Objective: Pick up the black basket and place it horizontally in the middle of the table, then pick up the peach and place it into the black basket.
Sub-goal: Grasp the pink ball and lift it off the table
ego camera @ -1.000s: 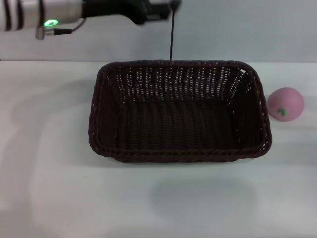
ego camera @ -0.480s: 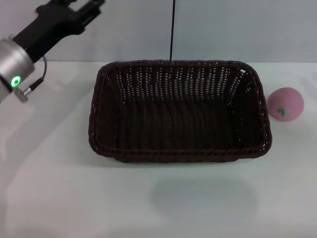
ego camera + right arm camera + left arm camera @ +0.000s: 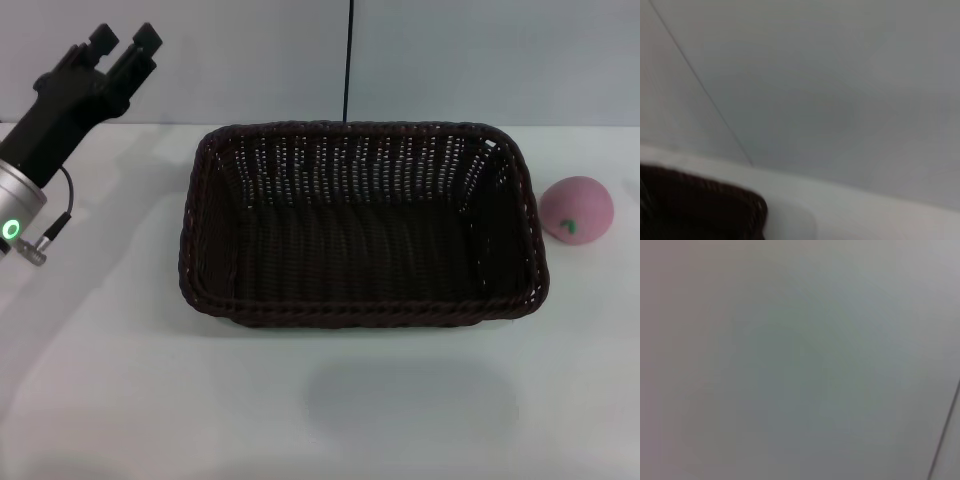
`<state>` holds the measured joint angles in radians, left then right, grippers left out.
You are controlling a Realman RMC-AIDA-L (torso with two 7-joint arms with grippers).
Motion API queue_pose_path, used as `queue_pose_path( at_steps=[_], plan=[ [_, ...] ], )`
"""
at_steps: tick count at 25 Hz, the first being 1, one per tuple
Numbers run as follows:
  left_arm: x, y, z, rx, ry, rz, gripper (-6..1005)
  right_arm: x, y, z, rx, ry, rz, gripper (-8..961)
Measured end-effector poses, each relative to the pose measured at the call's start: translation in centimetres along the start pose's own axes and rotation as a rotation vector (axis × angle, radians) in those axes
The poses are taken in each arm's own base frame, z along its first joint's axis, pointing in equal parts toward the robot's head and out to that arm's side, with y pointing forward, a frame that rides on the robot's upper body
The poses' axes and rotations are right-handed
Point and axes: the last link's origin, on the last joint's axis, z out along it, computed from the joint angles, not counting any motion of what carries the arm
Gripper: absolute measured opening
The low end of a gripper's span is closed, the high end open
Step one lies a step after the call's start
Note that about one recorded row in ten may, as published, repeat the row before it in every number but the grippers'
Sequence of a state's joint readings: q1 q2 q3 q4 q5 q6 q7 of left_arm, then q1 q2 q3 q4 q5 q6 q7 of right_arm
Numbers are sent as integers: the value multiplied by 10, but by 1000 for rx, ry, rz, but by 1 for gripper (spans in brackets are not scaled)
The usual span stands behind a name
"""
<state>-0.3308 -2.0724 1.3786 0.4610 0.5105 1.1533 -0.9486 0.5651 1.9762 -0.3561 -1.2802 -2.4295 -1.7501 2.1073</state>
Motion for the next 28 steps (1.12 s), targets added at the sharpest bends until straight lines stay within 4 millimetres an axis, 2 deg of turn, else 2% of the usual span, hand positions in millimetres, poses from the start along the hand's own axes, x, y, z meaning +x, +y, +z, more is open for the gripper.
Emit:
queue_pose_path(
  at_steps=[3,4,5,8,9,10,14,24,28],
  plan=[
    [-5,3,-2,-17,-13,-6,669,-11,0,13,18,119,-32,437],
    [-5,4,-3,-21,-15,-8,669,-16,2,27,18,179,-50,436],
    [-6,4,-4,-21,-16,-10,668,-16,2,27,18,179,-50,434],
    [-8,5,-8,-19,-18,-21,668,-20,7,50,12,233,-80,430],
    [-10,6,-11,-25,-18,-31,667,-18,9,64,7,259,-93,429],
    [-10,6,-11,-25,-18,-31,667,-18,9,64,7,259,-93,428],
    [-14,7,-20,-33,-11,-52,667,-14,15,94,0,315,-114,422],
    [-16,8,-21,-36,-15,-55,667,-1,22,128,-3,374,-138,409],
    [-16,8,-20,-39,-15,-55,667,4,22,134,4,383,-140,404]
  ],
)
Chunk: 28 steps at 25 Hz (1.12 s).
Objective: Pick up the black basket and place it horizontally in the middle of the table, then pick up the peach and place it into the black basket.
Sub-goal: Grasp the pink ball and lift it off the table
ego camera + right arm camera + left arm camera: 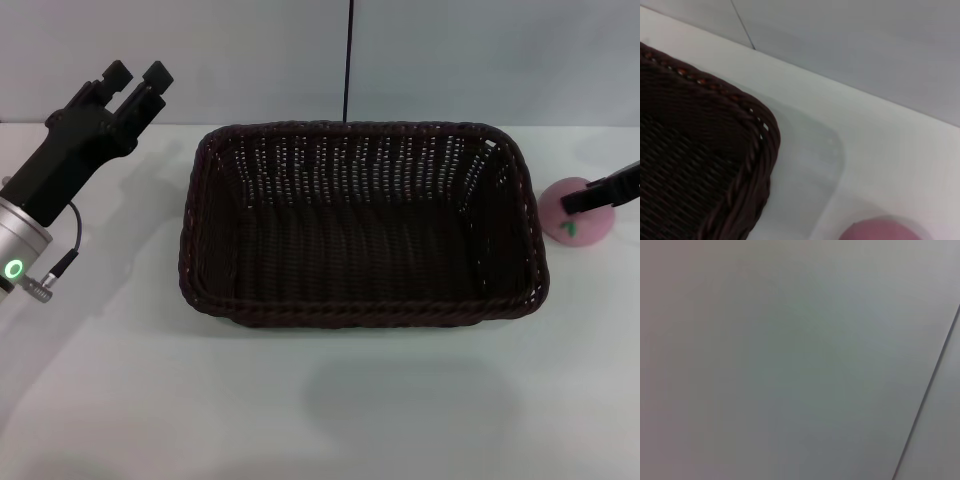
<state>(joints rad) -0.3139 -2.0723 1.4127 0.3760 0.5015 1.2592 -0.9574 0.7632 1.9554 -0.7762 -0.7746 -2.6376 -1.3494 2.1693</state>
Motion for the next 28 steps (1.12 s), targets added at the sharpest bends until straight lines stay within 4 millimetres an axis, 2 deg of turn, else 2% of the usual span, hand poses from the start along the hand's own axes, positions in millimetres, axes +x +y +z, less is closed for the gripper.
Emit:
queue_pose_path(
  at_steps=[8,13,20,28],
  plan=[
    [1,0,2,-4,0,1,667,2,-1,2,5,2,2,393],
    [0,0,2,-3,-1,0,667,3,-1,3,9,0,1,186],
    [-1,1,1,-6,-1,-6,667,3,-2,1,15,-17,7,86],
    [0,1,-2,-4,5,-17,667,-2,0,-28,-4,-199,28,41]
  ],
)
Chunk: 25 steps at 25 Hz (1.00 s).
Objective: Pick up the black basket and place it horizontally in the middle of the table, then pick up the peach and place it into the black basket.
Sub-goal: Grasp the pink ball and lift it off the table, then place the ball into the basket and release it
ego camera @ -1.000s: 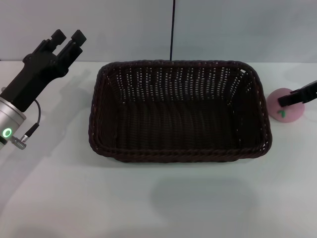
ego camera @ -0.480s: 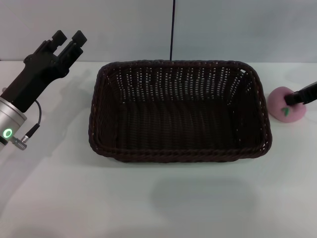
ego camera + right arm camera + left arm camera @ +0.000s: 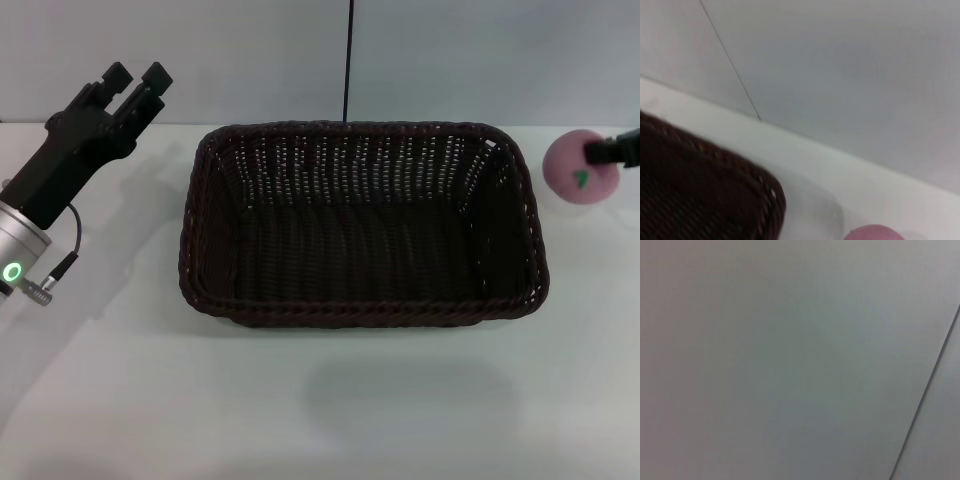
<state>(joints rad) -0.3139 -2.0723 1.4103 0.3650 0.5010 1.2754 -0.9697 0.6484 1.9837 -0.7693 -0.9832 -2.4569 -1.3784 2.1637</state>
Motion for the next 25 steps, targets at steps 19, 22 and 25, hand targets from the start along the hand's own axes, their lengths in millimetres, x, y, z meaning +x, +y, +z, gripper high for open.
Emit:
queue_pose_path(
  at_steps=[19,22,25],
  plan=[
    [1,2,-3,-10,14,-5,667,-48,89,2,-502,-210,-115,38],
    [0,2,-5,-10,14,-9,667,-48,92,13,-508,-173,-104,59],
    [-1,1,-7,-6,13,-11,667,-48,92,15,-506,-170,-104,116]
  ],
)
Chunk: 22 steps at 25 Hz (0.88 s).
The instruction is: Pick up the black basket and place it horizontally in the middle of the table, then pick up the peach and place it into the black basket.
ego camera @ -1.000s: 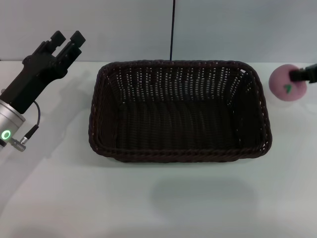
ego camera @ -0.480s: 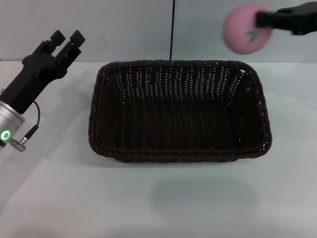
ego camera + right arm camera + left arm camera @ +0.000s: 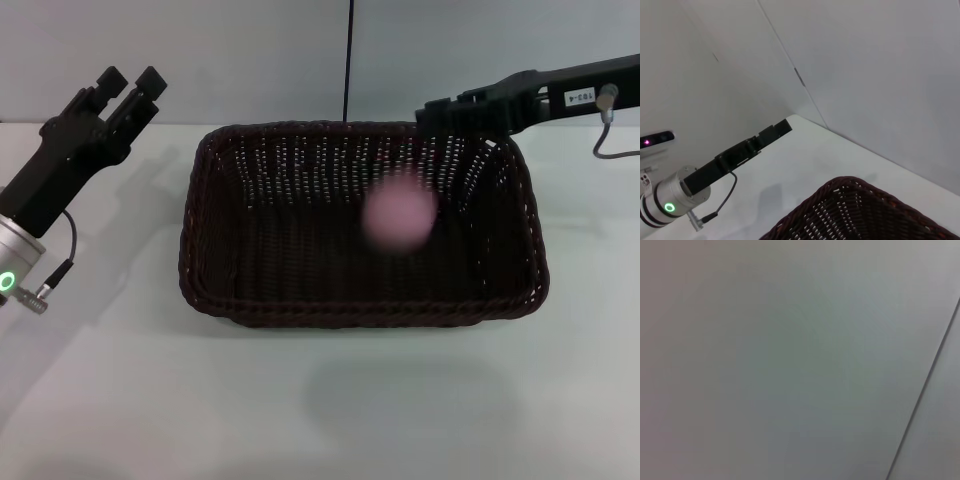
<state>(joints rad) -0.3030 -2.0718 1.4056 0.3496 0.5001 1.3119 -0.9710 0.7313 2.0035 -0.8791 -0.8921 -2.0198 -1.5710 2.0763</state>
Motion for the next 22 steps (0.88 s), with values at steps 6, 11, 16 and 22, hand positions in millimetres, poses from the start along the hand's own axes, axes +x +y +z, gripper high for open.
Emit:
queue_pose_path(
  at_steps=[6,11,16,22],
  plan=[
    [0,0,-2,3,2,-1,667,3,-1,-1,2,-5,0,231],
    [0,0,-1,-1,5,-3,667,11,-7,-12,25,-66,26,405],
    [3,-1,-4,6,21,-7,667,23,-11,-28,39,-217,23,404],
    [6,-5,-9,31,40,-12,667,66,-26,-54,176,-609,-32,404]
  ],
)
